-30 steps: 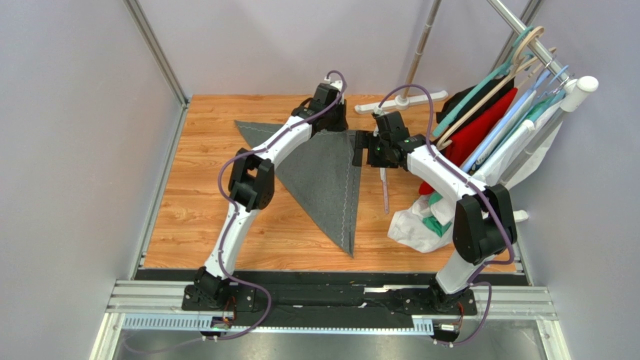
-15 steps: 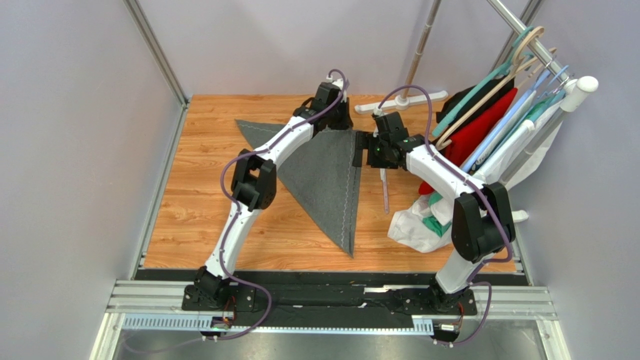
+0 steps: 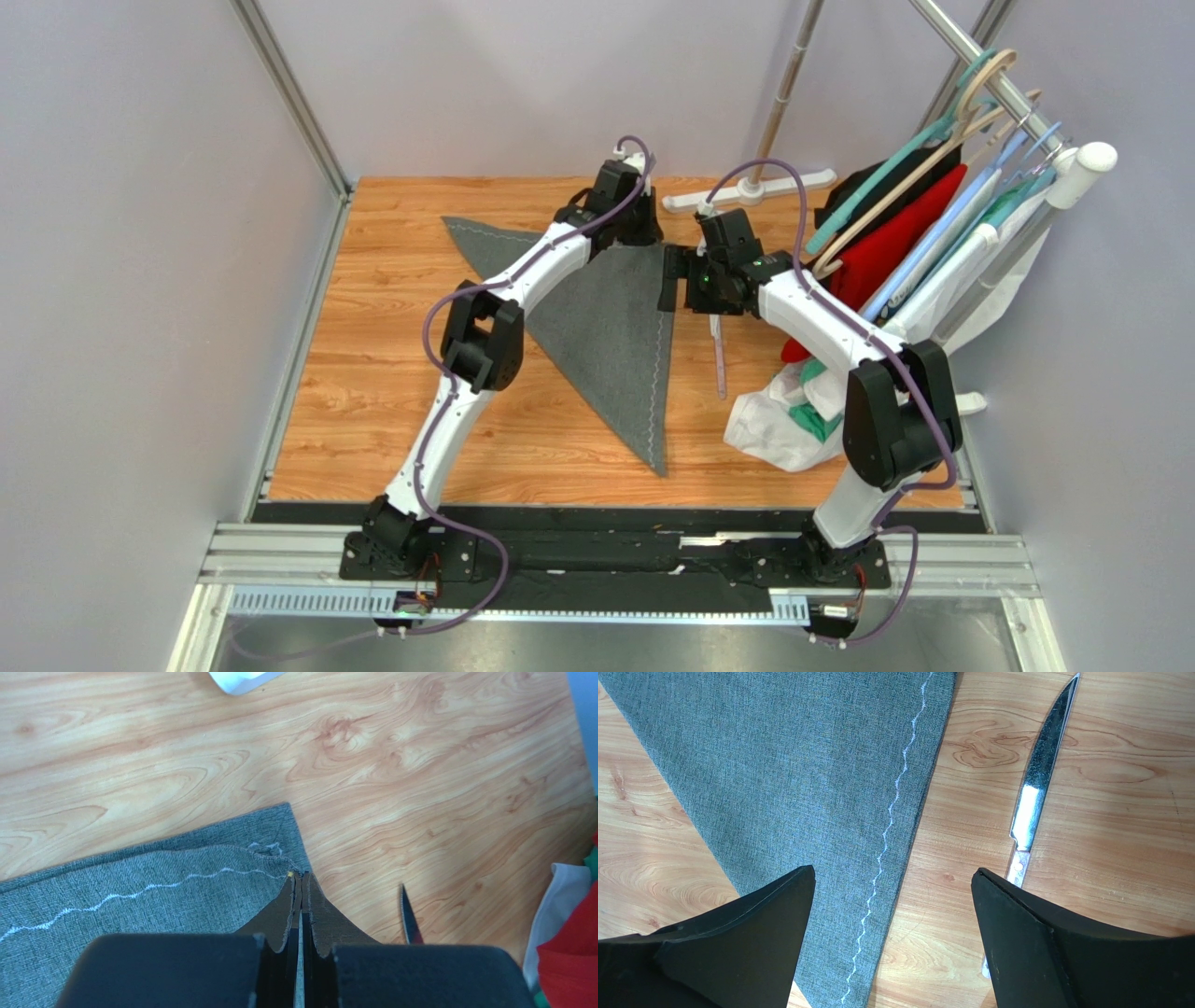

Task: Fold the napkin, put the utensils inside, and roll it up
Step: Fold the napkin

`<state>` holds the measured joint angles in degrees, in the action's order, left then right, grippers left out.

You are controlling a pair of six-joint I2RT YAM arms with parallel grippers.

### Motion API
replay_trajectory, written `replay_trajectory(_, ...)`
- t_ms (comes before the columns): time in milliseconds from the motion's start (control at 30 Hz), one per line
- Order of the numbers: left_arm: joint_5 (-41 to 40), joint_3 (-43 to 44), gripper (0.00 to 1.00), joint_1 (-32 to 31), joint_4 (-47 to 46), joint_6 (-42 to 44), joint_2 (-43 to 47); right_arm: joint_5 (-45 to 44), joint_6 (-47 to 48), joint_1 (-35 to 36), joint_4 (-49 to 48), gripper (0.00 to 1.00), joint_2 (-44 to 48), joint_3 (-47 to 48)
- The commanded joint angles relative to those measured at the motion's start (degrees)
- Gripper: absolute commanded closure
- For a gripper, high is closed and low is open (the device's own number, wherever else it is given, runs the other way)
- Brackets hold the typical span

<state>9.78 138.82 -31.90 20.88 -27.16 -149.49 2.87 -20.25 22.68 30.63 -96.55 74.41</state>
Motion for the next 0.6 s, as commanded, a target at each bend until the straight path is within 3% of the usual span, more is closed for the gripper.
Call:
replay_trajectory(0,-0.29,1.97,1.0,-0.44,-1.99,-0.35,-0.45,-0.5,0.39,-0.26,-1.28,0.12,-0.92,1.44)
replay_trajectory(333,-0.11,4.08,1.0,-0.09,-2.6,-2.28,-2.29,-0.15,0.21,-0.35,-1.45,0.12,-1.01,1.44)
replay_trajectory(400,0.24,4.44,0.96,0.17,-2.69,-3.33,-2.73,-0.24,0.3,-0.26,-1.45,0.12,-1.01,1.35)
replay_trajectory(500,0.59,4.35,0.69,0.43,-3.13,-4.13,-2.82,-0.24,0.39,-0.27,-1.45,0.12,-1.09,1.44)
replay_trajectory(533,0.68,4.26,0.5,0.44,-3.04,-4.22,-2.82,-0.24,0.39,-0.26,-1.37,0.12,-1.18,1.44)
replay_trajectory(567,0.77,4.17,0.42,0.44,-3.13,-4.22,-2.82,-0.24,0.3,-0.35,-1.36,0.12,-1.09,1.52)
